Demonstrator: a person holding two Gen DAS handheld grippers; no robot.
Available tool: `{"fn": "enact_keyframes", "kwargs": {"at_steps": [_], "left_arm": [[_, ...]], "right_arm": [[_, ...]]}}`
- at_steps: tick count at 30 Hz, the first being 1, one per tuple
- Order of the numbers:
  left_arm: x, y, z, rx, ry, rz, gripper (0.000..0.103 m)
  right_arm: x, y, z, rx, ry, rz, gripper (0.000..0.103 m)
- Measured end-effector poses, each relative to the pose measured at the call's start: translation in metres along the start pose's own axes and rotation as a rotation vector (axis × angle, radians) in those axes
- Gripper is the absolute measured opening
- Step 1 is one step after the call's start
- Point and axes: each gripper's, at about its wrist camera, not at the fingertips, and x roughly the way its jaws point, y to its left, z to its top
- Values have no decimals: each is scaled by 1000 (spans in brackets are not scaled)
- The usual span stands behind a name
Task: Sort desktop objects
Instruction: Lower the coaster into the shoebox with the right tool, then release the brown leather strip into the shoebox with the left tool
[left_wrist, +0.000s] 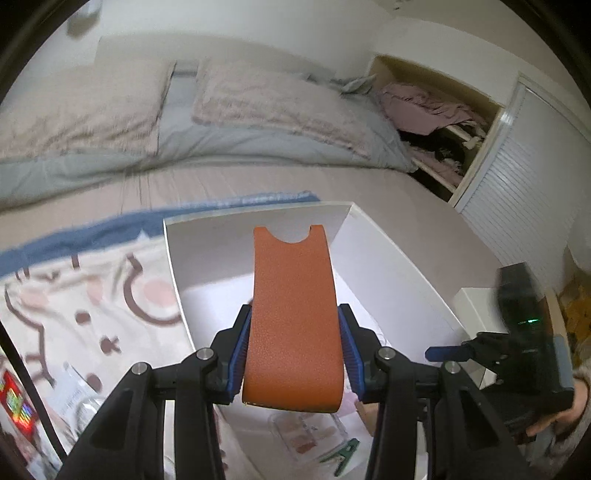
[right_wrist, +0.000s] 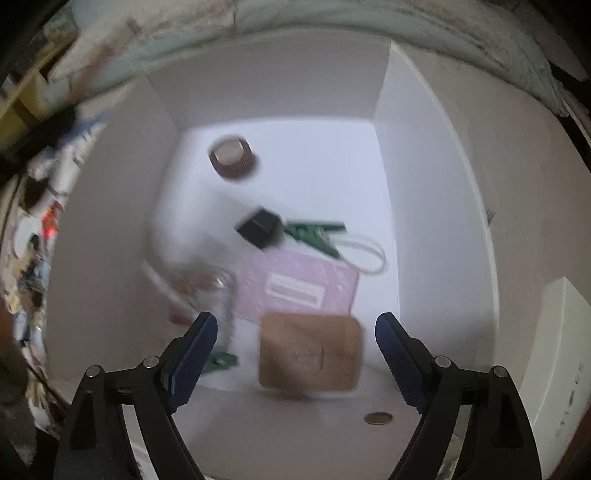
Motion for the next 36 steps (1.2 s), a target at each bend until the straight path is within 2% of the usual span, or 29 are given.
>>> {"fn": "enact_keyframes", "kwargs": {"at_steps": [3, 6, 8, 15, 22, 25, 29, 36], "left_arm": [[8, -1, -3, -35, 36, 29, 44], [15, -3, -7, -68, 63, 65, 44], [18, -4, -8, -71, 72, 83, 44], [29, -5, -15, -96, 118, 155, 44], [27, -2, -15, -146, 96, 214, 44], [25, -1, -13, -172, 83, 224, 51], [17, -11, -12, -145, 53, 246, 70], [2, -12, -10, -132, 35, 219, 71]], "right_arm": [[-15, 9, 10, 20, -42, 32, 87], [-33, 8, -3, 24, -81, 59, 87], [-35, 16, 6, 24, -104, 78, 87], [-41, 16, -5, 27, -155, 97, 87], [-49, 18, -7, 16, -188, 103, 87], [-52, 17, -7, 19, -201, 107, 87], [-59, 14, -10, 35, -227, 111, 88], [-66, 10, -13, 74, -261, 118, 87]]}}
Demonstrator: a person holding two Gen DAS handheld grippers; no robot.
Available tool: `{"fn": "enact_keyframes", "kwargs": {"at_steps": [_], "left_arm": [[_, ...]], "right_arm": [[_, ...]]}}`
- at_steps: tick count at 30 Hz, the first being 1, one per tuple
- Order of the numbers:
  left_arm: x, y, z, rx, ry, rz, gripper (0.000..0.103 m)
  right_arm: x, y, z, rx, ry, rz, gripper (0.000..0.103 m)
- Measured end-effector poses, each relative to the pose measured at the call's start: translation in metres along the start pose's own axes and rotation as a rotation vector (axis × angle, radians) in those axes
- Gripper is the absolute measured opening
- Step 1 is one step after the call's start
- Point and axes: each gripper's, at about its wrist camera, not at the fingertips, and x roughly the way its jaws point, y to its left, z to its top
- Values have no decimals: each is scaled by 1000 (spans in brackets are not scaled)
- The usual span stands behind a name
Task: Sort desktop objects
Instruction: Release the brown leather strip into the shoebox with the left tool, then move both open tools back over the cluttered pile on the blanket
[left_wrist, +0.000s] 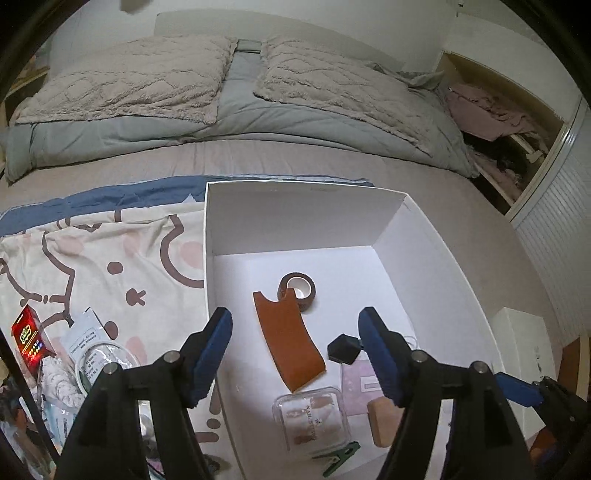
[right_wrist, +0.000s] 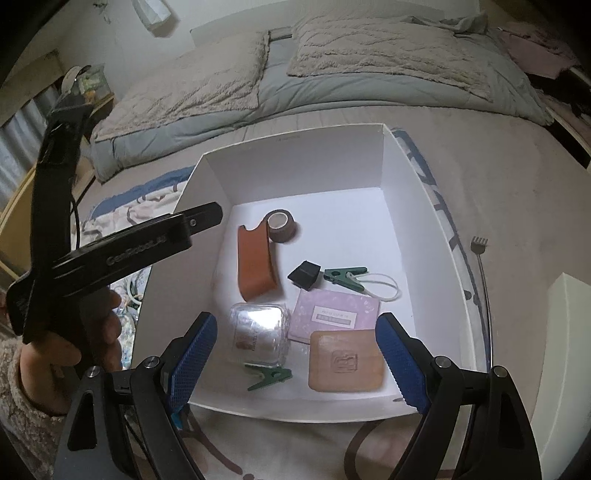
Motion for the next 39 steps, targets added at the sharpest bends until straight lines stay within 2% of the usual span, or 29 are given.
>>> {"fn": "enact_keyframes", "kwargs": {"at_steps": [7, 21, 30, 35, 37, 39], "left_arm": [[-13, 2, -3, 14, 9, -10, 71], [-71, 12, -12, 99, -74, 2, 72], [-120, 19, -20, 153, -162, 17, 89], [-145, 27, -26, 176, -192, 18, 96], [-155, 29, -29, 197, -208, 19, 96], [-167, 33, -32, 221, -229, 29, 98]], "right_arm": [[-6, 0, -1, 46, -21, -13, 87], [-38, 4, -11, 137, -140, -27, 87], [-67, 22, -21, 151, -234, -39, 88], [-83, 34, -28, 141, -274, -55, 88], [-90, 40, -31, 134, -294, -69, 101], [-96, 45, -34, 129, -321, -84, 103]]}}
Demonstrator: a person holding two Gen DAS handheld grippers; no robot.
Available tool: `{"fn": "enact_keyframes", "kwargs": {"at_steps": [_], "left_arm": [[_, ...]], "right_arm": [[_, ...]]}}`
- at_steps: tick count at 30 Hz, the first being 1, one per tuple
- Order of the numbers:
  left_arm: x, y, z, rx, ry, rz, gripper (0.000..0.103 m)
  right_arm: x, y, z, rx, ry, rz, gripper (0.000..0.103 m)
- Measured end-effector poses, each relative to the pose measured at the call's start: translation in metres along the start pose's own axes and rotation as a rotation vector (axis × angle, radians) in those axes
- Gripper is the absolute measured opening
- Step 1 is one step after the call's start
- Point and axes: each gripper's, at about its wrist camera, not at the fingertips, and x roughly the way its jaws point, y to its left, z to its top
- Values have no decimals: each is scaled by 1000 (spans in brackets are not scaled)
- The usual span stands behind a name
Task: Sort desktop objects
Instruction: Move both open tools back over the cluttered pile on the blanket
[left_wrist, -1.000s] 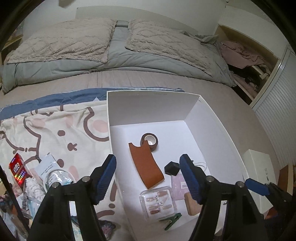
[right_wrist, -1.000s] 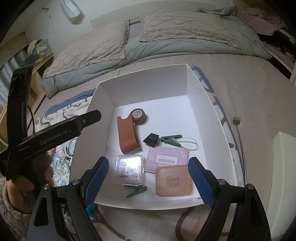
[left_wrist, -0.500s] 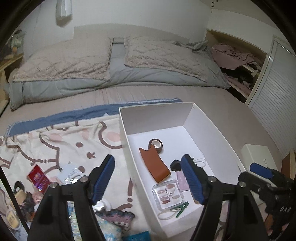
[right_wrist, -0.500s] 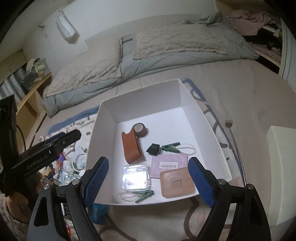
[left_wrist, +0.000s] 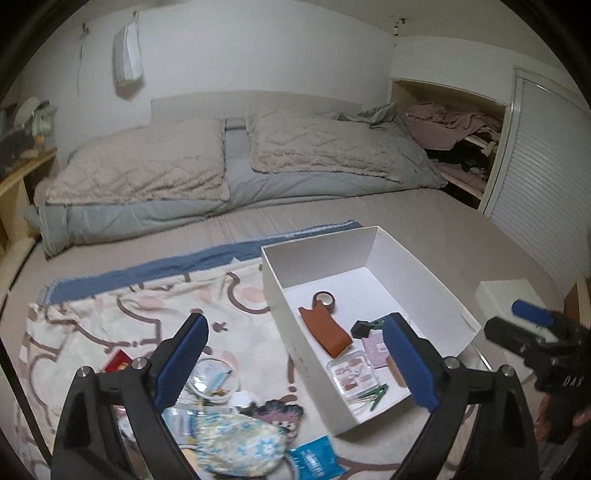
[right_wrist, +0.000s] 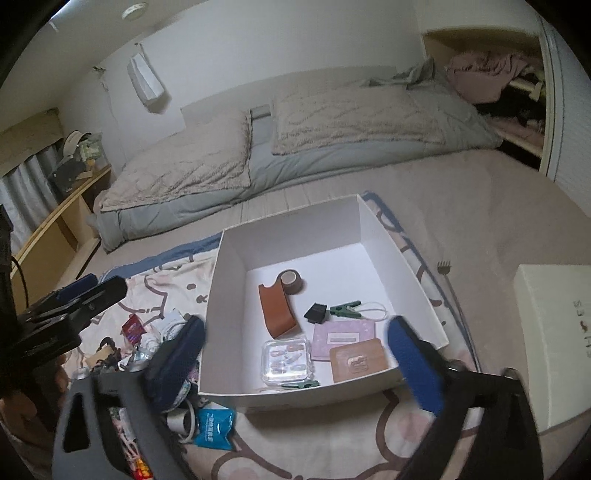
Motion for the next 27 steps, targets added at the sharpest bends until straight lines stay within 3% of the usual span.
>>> {"fn": "enact_keyframes", "kwargs": {"at_steps": [10, 27], "left_arm": [[-60, 28, -7, 11, -97, 41, 103], [-158, 95, -35, -53, -209, 114, 103]], "right_arm": [[-37, 39, -9, -77, -106, -29, 103], [-77, 90, -34, -118, -221, 36, 103]]}}
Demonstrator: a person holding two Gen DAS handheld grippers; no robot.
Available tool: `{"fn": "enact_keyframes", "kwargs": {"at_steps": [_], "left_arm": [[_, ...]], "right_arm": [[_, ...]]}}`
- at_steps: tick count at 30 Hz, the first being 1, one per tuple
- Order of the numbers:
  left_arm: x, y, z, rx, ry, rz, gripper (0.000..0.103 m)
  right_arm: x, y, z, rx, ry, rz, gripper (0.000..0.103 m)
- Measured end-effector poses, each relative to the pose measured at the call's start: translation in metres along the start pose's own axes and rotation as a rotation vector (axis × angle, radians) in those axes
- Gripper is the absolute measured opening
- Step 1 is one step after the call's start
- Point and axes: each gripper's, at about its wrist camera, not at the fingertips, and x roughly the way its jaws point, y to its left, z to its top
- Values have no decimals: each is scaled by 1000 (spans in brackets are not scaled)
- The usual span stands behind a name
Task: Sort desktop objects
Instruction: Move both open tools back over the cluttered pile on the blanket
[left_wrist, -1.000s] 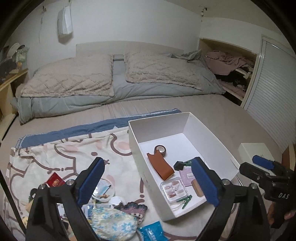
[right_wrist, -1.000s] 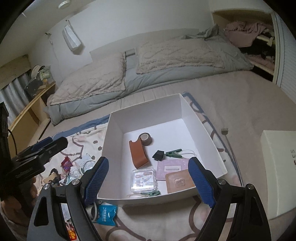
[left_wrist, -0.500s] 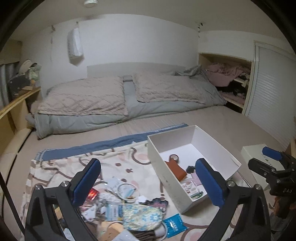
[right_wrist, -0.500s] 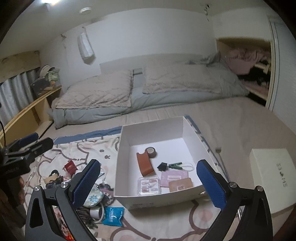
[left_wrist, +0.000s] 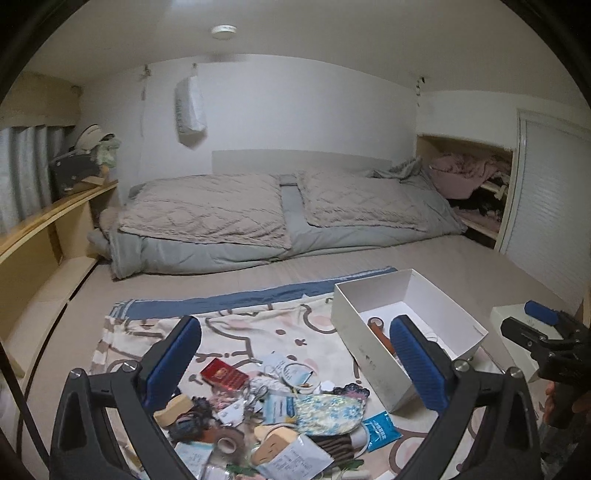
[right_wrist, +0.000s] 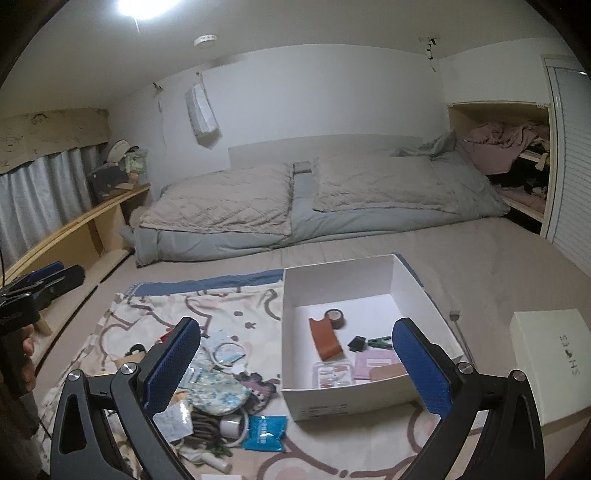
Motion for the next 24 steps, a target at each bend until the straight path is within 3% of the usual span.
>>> {"fn": "enact_keyframes", "kwargs": {"at_steps": [12, 24], "left_arm": [[-56, 54, -16, -54, -90, 117, 103], [-92, 93, -42, -57, -122, 255, 103]], "right_arm": [[-21, 25, -17, -12, -28, 50, 103], [-28, 44, -42, -37, -16, 108, 103]]}}
